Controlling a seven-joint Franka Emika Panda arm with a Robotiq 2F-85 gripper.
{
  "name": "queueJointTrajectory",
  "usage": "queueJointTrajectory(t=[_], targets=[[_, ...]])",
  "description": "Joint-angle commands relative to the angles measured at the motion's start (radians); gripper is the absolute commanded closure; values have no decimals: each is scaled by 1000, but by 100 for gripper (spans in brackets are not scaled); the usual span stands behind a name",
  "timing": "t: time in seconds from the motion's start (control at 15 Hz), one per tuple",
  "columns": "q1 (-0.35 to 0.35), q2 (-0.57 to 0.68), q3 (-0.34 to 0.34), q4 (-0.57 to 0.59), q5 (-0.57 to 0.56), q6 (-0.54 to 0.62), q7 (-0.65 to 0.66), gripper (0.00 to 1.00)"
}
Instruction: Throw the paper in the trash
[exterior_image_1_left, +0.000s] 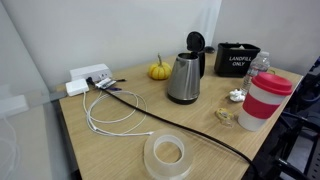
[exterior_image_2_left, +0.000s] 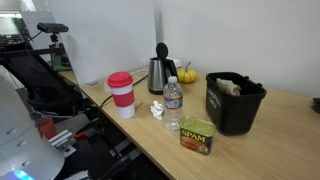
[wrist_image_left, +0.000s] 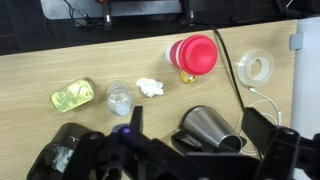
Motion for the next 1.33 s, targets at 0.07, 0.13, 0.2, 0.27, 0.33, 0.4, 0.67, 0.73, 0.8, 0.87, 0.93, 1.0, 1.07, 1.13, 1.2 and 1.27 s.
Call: queueJointTrajectory(t=[0.07,0.13,0.2,0.27,0.33,0.4,0.67,0.73,0.8,0.87,0.93,1.0,1.07,1.13,1.2,1.27], targets=[[-35,43,45,1,4,19,0,0],[-36,63,55,-1,0,35,9,0],[-36,84,66,-3,-8,54,18,0],[-35,107,79,-7,-18,86,29,0],[-36,130,95,-12,-35,116,46,0],[-36,157,110,-15,-46,151,69,0],[-29,205,127,-14,-19,157,94,0],[-29,215,129,-12,-20,158,99,0],[-30,216,129,-9,-20,158,99,0],[-32,214,128,-7,-20,158,99,0],[-34,212,128,-6,-20,158,99,0],[-34,210,128,-6,-20,158,99,0],[-34,210,128,-6,-20,158,99,0],[-34,210,128,-6,-20,158,99,0],[-36,220,121,2,-26,148,84,0],[-36,228,117,5,-28,151,68,0]])
